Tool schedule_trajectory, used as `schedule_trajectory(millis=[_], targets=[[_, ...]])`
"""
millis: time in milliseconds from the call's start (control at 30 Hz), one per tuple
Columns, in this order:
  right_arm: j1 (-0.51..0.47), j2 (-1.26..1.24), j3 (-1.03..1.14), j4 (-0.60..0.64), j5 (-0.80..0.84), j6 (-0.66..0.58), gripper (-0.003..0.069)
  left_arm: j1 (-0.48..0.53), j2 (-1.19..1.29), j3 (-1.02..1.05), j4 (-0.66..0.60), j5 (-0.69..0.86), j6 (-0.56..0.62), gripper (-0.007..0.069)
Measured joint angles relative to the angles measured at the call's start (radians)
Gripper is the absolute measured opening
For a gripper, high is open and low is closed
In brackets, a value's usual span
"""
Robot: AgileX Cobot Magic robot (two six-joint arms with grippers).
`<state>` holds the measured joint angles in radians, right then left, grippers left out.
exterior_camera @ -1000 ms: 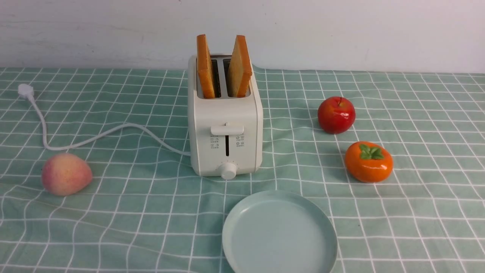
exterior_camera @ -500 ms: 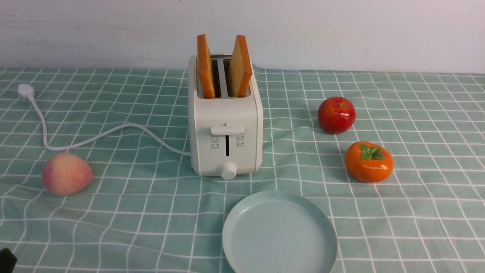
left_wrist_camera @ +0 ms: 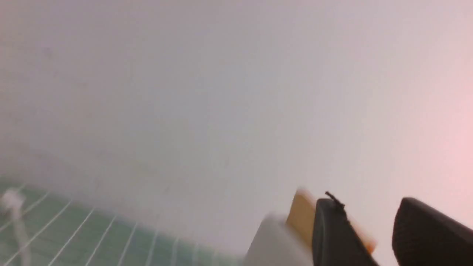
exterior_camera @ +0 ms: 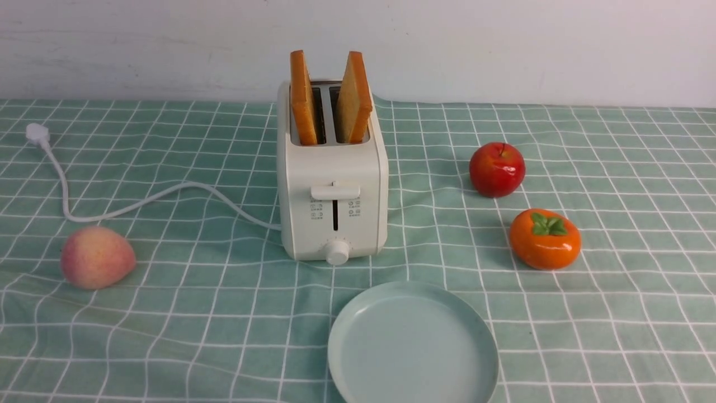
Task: Take toasted bread from bread machine on blue coffee table place on plate.
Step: 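Grasp the toast slice in the toaster and pull it up out of the slot with the right gripper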
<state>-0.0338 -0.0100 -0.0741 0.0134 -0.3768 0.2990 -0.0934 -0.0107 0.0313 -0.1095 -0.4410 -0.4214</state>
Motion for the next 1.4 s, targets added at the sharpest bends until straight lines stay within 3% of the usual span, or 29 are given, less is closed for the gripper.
schedule_trajectory(millis=[133, 300, 400, 467, 500, 700, 967, 1067, 1200, 1400], targets=[[0.000, 0.068, -0.201, 0.000, 0.025, 0.035, 0.0240, 0.000, 0.000, -0.044, -0.112, -0.187, -0.054, 0.0238], [0.000, 0.328, -0.590, 0.000, 0.332, 0.082, 0.0240, 0.000, 0.052, -0.309, -0.225, -0.090, -0.056, 0.0238], [0.000, 0.557, -0.824, -0.002, 0.619, 0.077, 0.0240, 0.000, 0.181, -0.506, -0.233, 0.142, -0.019, 0.0238], [0.000, 0.626, -0.866, -0.005, 0.679, 0.070, 0.0240, 0.000, 0.235, -0.549, -0.231, 0.229, 0.000, 0.0238], [0.000, 0.707, -0.913, -0.013, 0.746, 0.065, 0.0240, 0.000, 0.301, -0.604, -0.228, 0.376, 0.032, 0.0238], [0.045, 0.881, -0.929, -0.040, 0.797, 0.076, 0.0240, 0.000, 0.528, -0.658, -0.171, 0.870, 0.232, 0.0238], [0.300, 1.126, -0.905, -0.034, 0.830, 0.029, 0.0240, 0.000, 0.702, -0.658, -0.261, 1.255, 0.299, 0.0238], [0.389, 1.225, -0.939, 0.015, 0.892, 0.015, 0.0240, -0.004, 0.755, -0.658, -0.340, 1.283, 0.301, 0.0238], [0.434, 1.332, -1.038, 0.079, 0.973, -0.024, 0.0246, -0.054, 0.789, -0.658, -0.391, 1.224, 0.304, 0.0238], [0.447, 1.599, -1.376, 0.182, 1.092, -0.091, 0.0328, -0.232, 0.800, -0.659, -0.382, 1.075, 0.381, 0.0238]])
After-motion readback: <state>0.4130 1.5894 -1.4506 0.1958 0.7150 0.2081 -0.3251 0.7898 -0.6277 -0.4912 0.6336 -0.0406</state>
